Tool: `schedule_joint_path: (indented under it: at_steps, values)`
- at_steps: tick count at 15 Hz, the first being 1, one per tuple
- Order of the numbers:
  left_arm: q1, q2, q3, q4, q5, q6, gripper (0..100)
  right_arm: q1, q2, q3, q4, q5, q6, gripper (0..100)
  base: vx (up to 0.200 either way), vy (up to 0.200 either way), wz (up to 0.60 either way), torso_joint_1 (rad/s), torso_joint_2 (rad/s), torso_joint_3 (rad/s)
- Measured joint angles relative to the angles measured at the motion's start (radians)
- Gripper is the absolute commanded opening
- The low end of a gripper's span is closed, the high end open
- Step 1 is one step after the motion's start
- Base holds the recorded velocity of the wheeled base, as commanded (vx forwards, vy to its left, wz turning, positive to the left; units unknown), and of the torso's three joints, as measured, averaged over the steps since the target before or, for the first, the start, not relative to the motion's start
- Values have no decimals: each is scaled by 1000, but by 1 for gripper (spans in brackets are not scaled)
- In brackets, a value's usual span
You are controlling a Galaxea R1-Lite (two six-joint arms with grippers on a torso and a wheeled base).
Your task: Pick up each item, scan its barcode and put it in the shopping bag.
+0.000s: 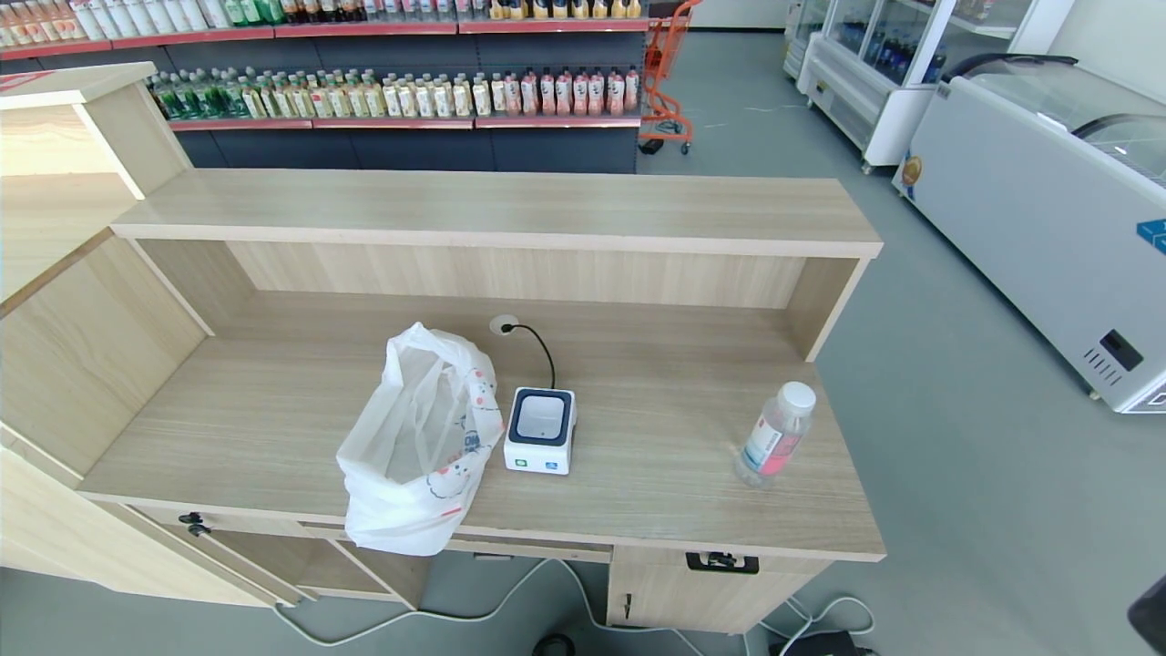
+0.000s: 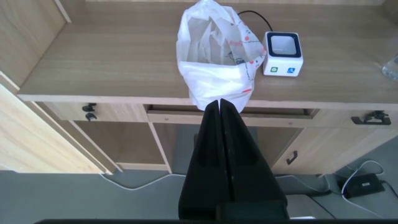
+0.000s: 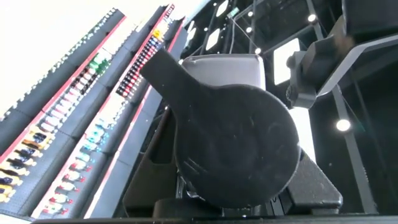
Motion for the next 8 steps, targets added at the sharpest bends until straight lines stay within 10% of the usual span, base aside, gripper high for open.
schedule_joint_path:
  at_steps: [5,8]
  values:
    - [0,0,0,0,0,0,0,-19,66,-23,0,-108,240,0,0,0,0,0,0,0]
    - [0,0,0,0,0,0,0,-58,141,-16,43,-340,904,0,0,0,0,0,0,0]
